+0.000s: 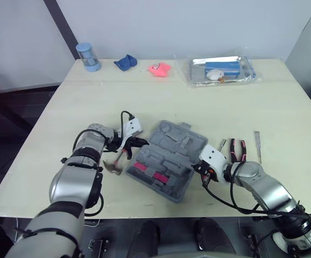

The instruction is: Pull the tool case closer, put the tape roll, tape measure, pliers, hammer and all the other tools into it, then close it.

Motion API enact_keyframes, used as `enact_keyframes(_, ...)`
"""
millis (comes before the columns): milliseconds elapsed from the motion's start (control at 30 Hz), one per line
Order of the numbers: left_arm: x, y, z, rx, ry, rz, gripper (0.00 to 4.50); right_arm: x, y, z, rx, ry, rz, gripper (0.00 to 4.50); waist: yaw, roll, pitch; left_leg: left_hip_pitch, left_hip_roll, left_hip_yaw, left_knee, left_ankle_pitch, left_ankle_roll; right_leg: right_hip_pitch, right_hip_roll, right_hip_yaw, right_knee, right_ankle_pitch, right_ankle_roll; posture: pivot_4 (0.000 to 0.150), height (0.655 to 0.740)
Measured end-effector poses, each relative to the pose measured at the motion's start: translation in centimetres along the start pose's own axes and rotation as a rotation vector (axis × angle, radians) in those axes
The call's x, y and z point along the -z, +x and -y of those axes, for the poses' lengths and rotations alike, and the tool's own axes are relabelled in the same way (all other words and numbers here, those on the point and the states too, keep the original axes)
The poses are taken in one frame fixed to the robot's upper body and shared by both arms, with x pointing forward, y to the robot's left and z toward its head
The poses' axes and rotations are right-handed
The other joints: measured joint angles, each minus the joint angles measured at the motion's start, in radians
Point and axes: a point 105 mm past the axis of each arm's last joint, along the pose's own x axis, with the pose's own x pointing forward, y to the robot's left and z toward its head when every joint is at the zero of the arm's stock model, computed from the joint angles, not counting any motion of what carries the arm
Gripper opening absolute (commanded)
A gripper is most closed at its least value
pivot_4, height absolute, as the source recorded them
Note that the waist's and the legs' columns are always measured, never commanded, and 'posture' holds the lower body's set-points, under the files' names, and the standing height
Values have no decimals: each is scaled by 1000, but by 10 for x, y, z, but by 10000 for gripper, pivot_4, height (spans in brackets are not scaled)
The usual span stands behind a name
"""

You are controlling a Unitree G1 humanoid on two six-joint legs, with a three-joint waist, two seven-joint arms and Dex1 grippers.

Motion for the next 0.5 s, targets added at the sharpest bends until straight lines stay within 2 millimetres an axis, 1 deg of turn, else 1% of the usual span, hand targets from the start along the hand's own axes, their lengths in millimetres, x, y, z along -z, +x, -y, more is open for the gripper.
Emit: enact_keyframes(500, 4, -4, 7, 73, -27, -11, 654, 4, 2, 2, -1, 1, -7, 0, -2, 0, 0, 0, 0, 0, 0, 0, 0, 0, 0, 0, 0, 0, 0, 1500, 7400)
